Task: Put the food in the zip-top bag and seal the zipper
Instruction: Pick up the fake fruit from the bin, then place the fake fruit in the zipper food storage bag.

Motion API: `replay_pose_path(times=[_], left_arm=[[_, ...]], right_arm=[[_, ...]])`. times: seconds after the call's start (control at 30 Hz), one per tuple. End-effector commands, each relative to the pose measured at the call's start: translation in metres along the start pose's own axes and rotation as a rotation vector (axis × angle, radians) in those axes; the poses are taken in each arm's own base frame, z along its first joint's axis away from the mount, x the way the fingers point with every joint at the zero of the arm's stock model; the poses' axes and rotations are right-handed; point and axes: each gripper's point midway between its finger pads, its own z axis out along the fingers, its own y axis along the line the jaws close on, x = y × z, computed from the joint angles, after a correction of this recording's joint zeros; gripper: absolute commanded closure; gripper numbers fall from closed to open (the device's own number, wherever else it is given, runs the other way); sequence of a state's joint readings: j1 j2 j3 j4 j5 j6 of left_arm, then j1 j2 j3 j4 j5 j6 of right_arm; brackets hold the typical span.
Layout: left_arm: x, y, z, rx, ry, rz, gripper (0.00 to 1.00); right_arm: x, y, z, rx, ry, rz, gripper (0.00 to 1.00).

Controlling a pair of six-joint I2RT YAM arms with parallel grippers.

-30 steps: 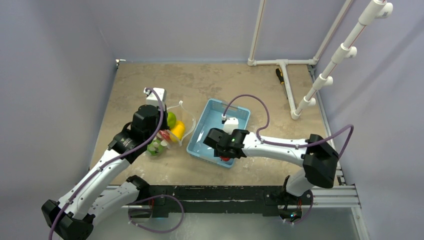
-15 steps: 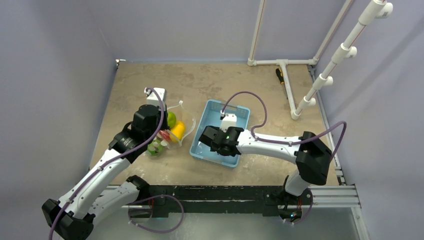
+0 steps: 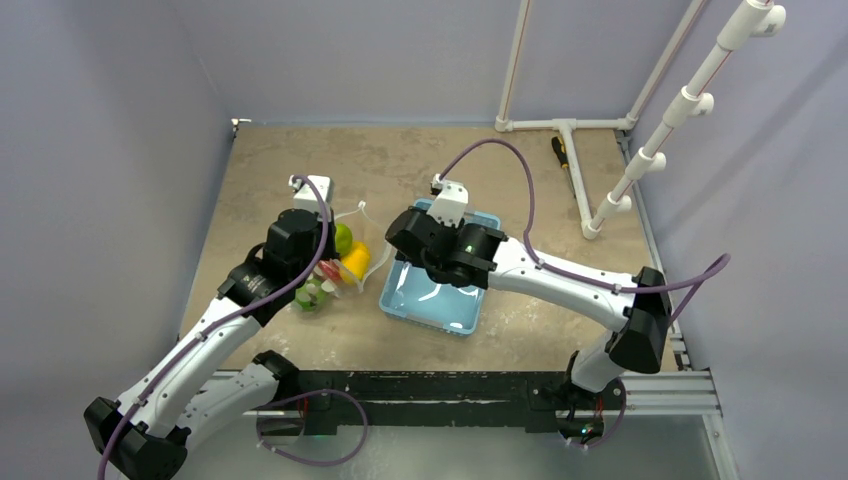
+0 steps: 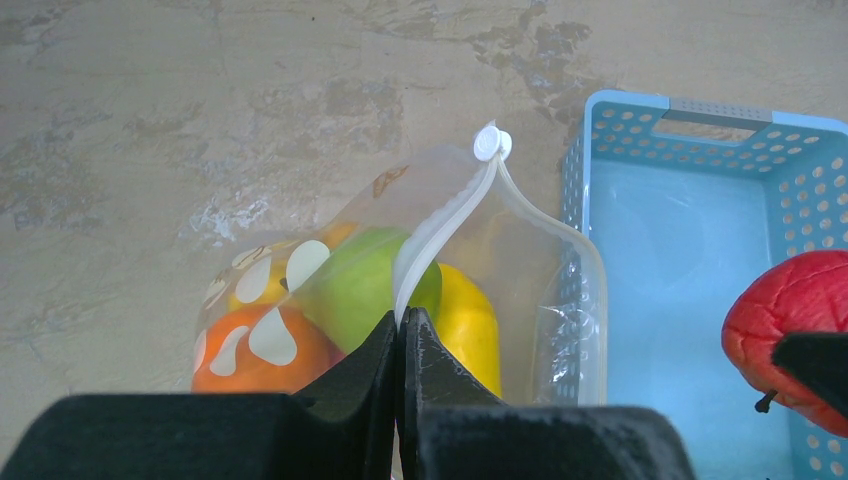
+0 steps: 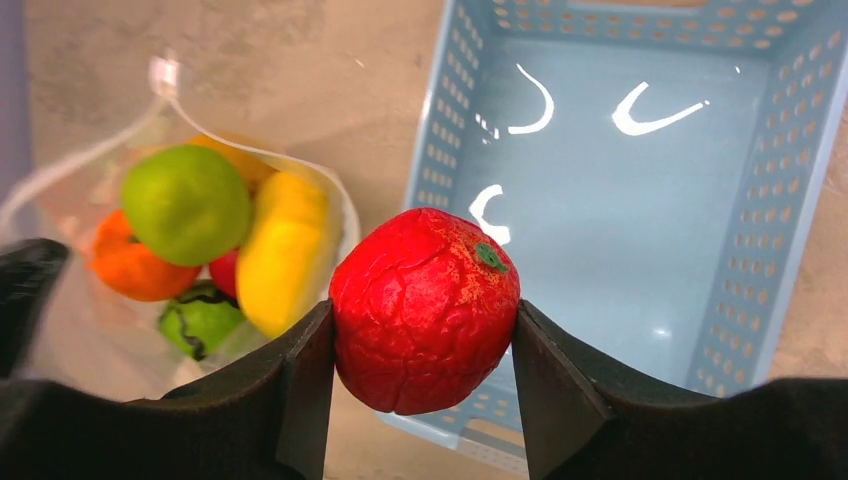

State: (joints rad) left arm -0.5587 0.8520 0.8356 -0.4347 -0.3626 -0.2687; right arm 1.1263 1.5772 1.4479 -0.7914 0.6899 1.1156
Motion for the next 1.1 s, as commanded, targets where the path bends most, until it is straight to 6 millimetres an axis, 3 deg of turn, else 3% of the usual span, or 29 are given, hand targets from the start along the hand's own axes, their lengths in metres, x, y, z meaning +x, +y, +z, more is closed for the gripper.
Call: replay_pose_path(times=[0.0,0.43,0.7,0.87,1.07], left_arm=[[-0.007,-0.001,0.000,0.000,-0.027,-0.011,1.00],[-0.008,-0.001,-0.001,0.000,-0.031,-0.012,1.00],[-0.009,-0.001,-0.002,0.002,-0.036,-0.015,1.00],[-0.009,-0.001,-0.002,0.002,-0.037,-0.015,1.00],[-0.011,0.000,-0.003,0.000,-0.042,-0.017,1.00]], right_arm=[[-0.037,0.023,-0.012,-0.050,-0.090,0.023,0.81],[-0.057,0.088,-0.013,-0.260,-0.122,0.022,0.79],[-0.035,0.123,0.006,-0.365,-0.078,-0.021,0.79],[-0.016,0.149,0.008,-0.489,-0.017,-0.041,0.79],[0.012,0.164,0.005,-0.616,0.060,-0.079,0.78]])
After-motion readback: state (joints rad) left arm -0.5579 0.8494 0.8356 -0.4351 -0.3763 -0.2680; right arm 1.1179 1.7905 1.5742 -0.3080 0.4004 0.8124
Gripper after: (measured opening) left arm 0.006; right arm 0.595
